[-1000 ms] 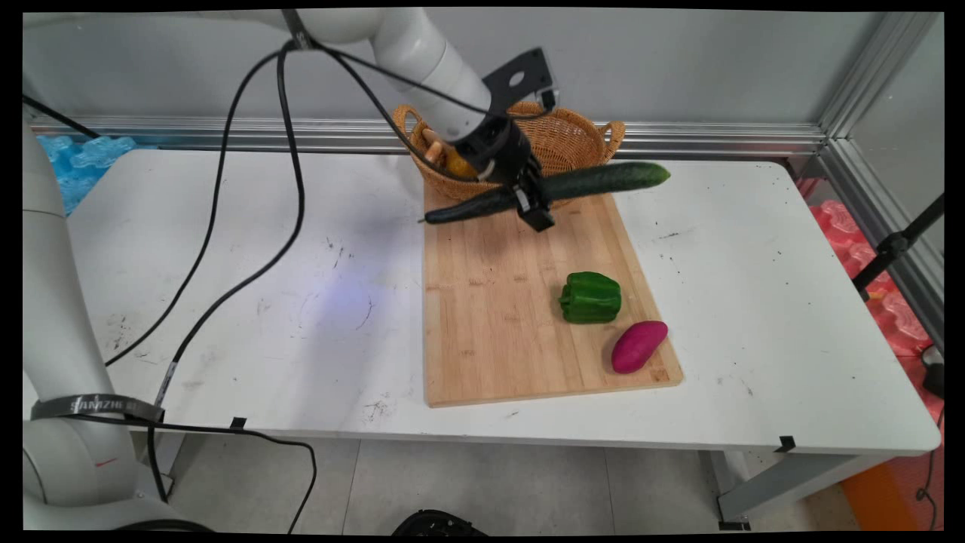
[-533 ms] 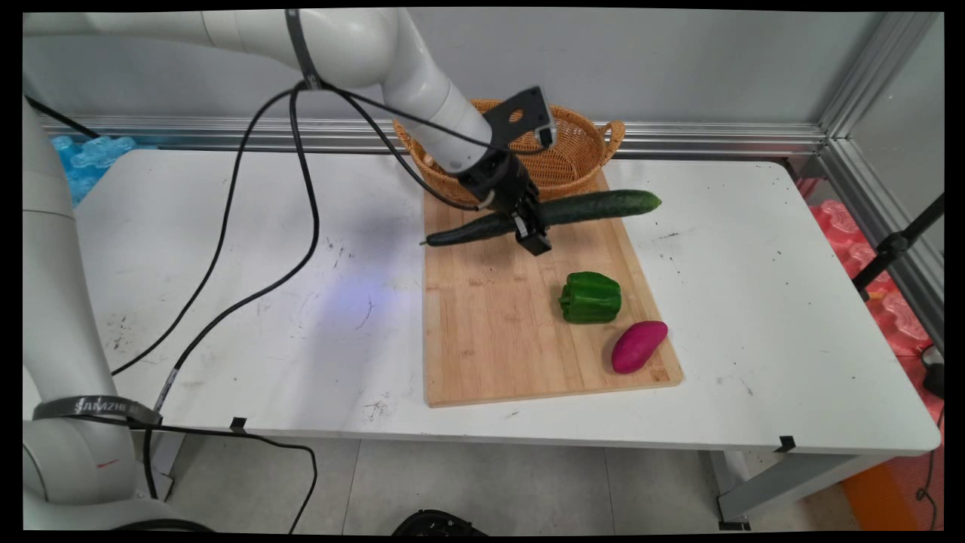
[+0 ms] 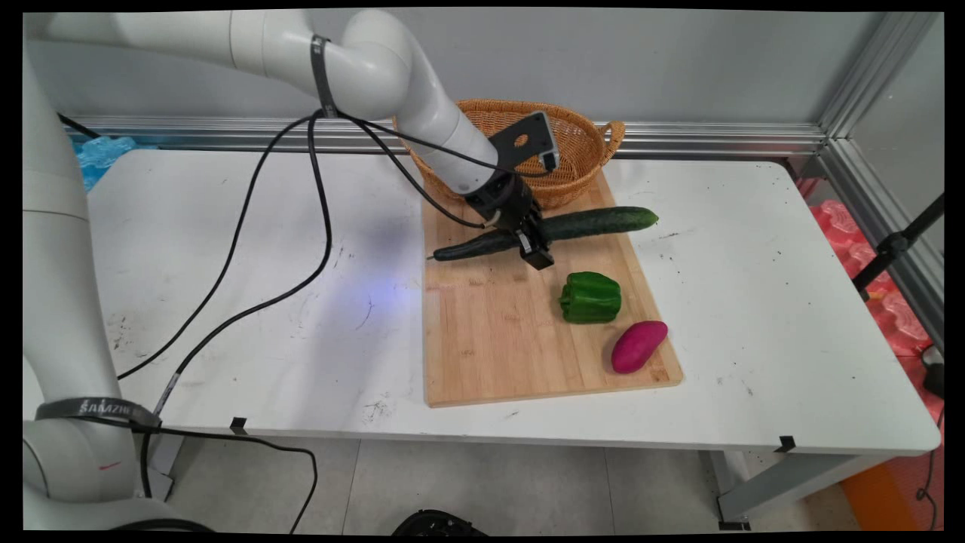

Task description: Place the picked object on the cutting board

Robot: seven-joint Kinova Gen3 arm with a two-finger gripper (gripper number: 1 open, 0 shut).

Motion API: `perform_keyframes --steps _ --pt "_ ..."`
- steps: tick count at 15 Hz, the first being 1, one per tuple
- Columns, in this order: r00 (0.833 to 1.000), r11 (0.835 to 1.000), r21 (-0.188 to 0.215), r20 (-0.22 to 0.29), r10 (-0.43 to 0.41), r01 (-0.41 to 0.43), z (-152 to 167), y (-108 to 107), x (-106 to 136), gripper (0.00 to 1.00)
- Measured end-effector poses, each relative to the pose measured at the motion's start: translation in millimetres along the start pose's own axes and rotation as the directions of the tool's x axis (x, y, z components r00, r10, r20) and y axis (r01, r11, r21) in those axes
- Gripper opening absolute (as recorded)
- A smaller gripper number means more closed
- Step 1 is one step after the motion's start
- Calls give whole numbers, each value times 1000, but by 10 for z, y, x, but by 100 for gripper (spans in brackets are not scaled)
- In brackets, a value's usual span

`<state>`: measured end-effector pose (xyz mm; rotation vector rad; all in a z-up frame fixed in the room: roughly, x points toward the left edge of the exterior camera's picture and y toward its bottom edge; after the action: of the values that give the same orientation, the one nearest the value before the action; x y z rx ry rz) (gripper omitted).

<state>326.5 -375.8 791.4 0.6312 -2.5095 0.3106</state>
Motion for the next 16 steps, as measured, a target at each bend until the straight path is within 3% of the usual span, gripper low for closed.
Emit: perform_keyframes --steps 8,9,16 --pt "1000 1000 -10 6 -18 18 182 29 -74 0" --pt "1000 1000 -11 6 -21 21 199 30 -82 100" --pt "999 999 -25 5 -35 35 250 41 -104 100"
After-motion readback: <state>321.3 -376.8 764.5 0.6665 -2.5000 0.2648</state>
